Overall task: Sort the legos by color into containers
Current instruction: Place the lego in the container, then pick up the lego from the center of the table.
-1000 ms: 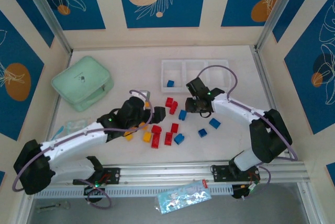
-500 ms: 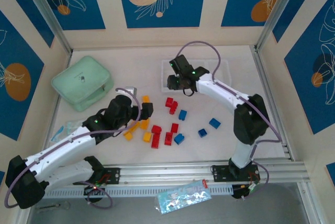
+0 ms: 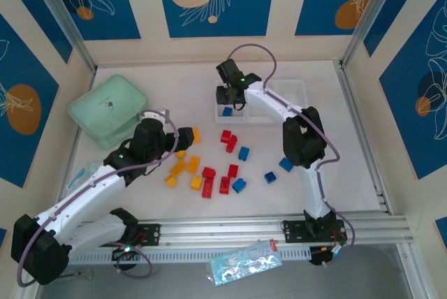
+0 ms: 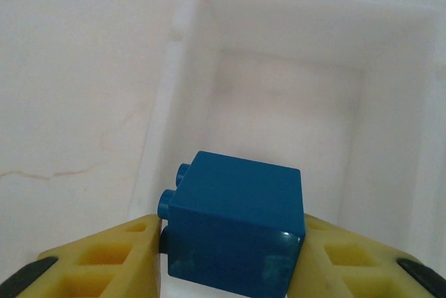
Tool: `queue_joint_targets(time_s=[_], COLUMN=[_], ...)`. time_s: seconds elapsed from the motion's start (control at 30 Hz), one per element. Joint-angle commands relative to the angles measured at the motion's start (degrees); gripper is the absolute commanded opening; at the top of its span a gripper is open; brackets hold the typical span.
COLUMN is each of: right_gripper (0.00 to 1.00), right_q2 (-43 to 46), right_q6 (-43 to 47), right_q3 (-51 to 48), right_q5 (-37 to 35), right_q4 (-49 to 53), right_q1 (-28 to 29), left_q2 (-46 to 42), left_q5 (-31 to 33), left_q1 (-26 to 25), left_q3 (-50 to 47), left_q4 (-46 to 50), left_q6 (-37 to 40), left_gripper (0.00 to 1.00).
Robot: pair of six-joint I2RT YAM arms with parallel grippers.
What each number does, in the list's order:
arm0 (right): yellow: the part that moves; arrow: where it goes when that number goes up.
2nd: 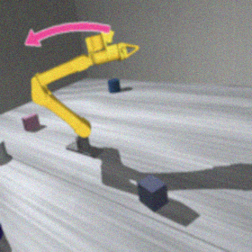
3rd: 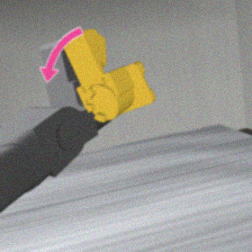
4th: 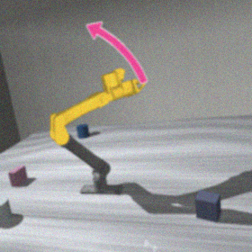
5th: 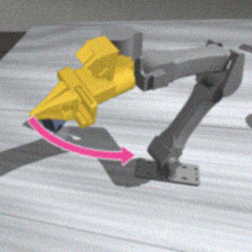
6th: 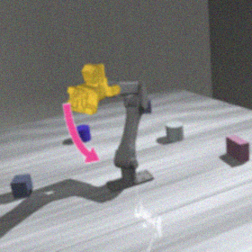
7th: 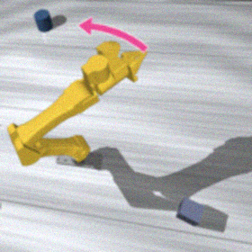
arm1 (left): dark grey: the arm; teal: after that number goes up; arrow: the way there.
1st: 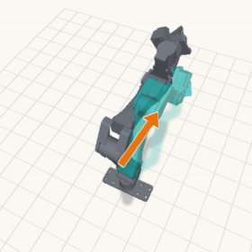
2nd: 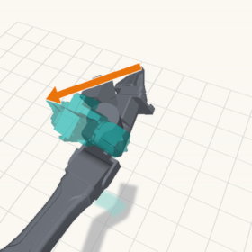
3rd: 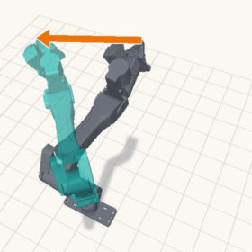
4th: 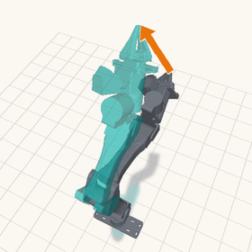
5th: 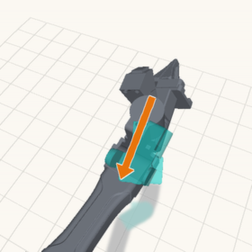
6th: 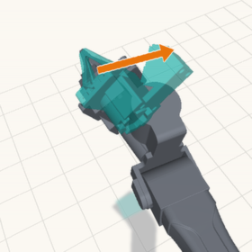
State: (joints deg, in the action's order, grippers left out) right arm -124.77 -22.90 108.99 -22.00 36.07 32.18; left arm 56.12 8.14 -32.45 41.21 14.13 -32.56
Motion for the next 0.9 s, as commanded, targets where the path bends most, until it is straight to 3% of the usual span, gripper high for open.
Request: queue_joint_targets(time_s=[0.0,0.4,0.77,0.87], right_gripper=[0.46,0.58,0.61,0.63], right_q2=[-2.22,2.60,21.74,25.02], right_q6=[1.79,2.10,-2.72,-3.87], right_q3=[3.56,4.73,-14.74,-18.91], right_q5=[-1.22,1.89,6.35,7.26], right_q4=[1.50,2.82,2.16,3.05], right_q1=[-0.43,-0.24,2.14,2.52], left_q2=[0.32,0.95,0.75,1.51], left_q5=[-2.68,-5.04,-16.91,-17.26], left_q1=[1.07,1.78,1.25,0.09], left_q3=[0.54,3.08,2.12,1.66], left_q4=[-1.25,1.90,-0.12,-0.06], left_q6=[-0.11,-0.59,-3.99,-4.61], left_gripper=[0.99,0.99,0.99,0.99])
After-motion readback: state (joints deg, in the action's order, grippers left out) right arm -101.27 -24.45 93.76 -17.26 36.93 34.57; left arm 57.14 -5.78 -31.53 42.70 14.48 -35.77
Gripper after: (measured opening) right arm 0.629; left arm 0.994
